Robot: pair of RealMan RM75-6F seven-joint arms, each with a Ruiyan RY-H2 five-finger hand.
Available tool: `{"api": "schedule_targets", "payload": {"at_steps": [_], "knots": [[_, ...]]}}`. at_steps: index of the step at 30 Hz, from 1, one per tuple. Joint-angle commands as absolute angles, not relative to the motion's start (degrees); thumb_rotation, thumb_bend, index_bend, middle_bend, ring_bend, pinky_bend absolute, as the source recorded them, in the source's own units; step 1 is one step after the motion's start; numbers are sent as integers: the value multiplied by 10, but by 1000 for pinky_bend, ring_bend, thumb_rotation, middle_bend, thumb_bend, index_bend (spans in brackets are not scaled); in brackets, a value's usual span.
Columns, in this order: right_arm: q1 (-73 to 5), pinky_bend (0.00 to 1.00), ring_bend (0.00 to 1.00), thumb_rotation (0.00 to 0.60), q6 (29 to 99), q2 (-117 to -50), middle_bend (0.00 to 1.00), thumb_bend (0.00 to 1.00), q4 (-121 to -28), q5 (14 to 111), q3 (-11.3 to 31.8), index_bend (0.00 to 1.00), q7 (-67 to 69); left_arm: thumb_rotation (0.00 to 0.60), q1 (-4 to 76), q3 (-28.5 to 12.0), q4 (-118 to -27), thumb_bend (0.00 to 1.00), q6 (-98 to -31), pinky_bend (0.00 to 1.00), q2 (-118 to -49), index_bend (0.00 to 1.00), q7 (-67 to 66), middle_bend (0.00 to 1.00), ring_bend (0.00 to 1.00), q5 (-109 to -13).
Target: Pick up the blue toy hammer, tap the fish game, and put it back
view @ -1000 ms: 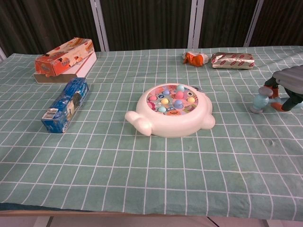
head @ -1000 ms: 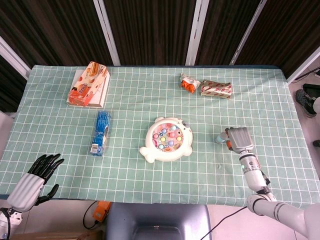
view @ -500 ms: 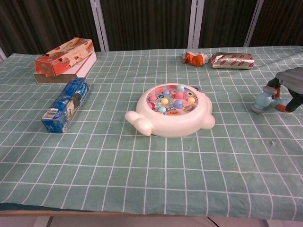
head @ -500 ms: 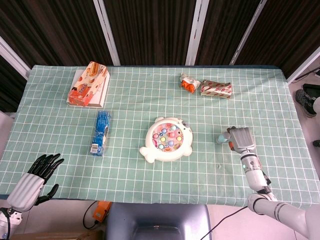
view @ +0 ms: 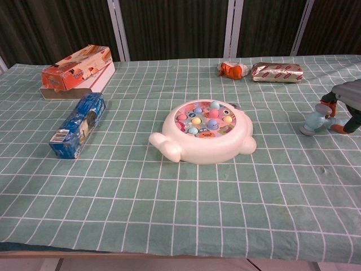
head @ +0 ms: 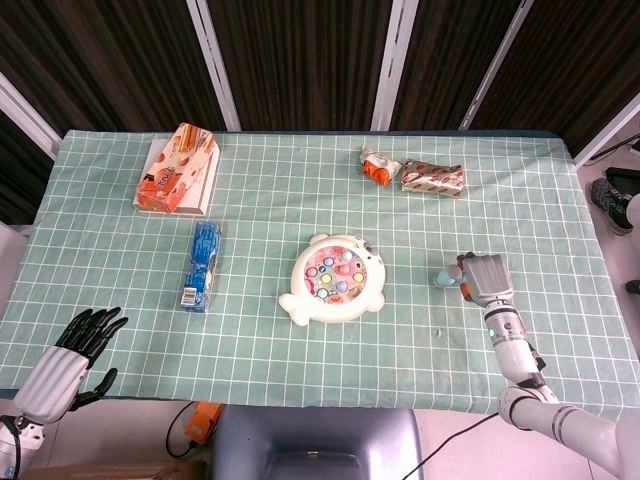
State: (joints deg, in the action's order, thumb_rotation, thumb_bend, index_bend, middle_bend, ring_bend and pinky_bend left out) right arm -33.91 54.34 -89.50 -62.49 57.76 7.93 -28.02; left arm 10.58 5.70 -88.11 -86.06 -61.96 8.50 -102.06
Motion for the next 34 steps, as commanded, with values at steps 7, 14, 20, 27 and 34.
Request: {"api": "schedule_targets", "payload": {"at_steps": [7,14,20,27,34], "knots": [[-336,734,696,600,552,-891,504,503,-633,583,83,548,-284,600,105,57,-880,444,-863,31,-619,0,87,0,0,-1021],[-301,713,671,600,647,-836,442,486,-721,624,78,476,-294,600,104,57,-878,444,-866,31,-619,0,88,0,0,-1021],[-177,298,115,600,826,-701,39,319,-983,694,6,29,-342,600,102,54,-879,444,-869,30,-621,0,82,0,0,-1019],[-37,136,0,600,1002,-728,0,276,-889,869,-86,0,-209,600,99,48,-885,443,-864,21,-630,0,53,0,0,-1006],[-41,116,0,600,955,-717,0,276,-879,851,-62,0,-179,600,94,47,-891,444,-866,19,-636,0,27,0,0,-1004]]}}
